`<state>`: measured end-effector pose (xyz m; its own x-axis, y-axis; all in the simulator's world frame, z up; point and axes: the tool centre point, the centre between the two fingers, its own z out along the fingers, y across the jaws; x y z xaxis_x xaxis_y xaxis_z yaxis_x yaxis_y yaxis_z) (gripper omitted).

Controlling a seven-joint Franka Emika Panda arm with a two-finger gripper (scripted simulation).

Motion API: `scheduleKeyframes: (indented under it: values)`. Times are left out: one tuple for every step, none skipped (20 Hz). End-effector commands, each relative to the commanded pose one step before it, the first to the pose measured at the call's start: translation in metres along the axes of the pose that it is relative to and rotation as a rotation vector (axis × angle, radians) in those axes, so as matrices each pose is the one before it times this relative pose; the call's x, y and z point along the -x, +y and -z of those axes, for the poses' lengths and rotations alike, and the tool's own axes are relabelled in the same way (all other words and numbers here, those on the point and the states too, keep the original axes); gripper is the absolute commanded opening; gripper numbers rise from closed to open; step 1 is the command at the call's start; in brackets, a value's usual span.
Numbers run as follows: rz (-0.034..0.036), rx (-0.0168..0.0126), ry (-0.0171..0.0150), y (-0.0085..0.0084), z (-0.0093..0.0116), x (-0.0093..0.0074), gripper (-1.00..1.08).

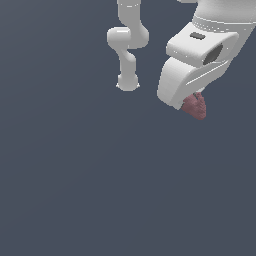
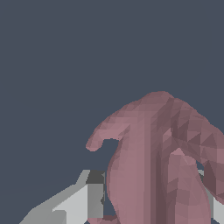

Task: Pick up the object and move it to a goal position.

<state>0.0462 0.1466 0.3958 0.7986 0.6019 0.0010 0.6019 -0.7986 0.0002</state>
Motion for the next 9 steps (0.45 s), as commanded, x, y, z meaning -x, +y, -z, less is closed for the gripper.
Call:
scheduleKeyframes:
  values:
    - [-0.00062, -0.00042, -0.00096, -0.00239, 0.00774, -0.00293, -1.00]
    - [0.00000, 0.00000, 0.00000, -0.00066, 0.00216, -0.00091, -1.00]
    - [0.00000, 0.00000, 0.00000, -0.00053, 0.00180, -0.00078, -1.00]
    - [0.00000, 0.00000, 0.00000, -0.00040, 0.00144, -0.00066, -1.00]
    - [0.00000, 0.00000, 0.00000, -0.00028, 0.00111, -0.00054, -1.00]
    - [0.00000, 0.00000, 0.00000, -0.00017, 0.00079, -0.00042, -1.00]
    - [0.00000, 0.00000, 0.00000, -0.00008, 0.00051, -0.00030, -1.00]
    - [0.00000, 0.00000, 0.00000, -0.00002, 0.00027, -0.00018, -1.00]
    - [0.00000, 0.00000, 0.00000, 0.00000, 0.00008, -0.00006, -1.00]
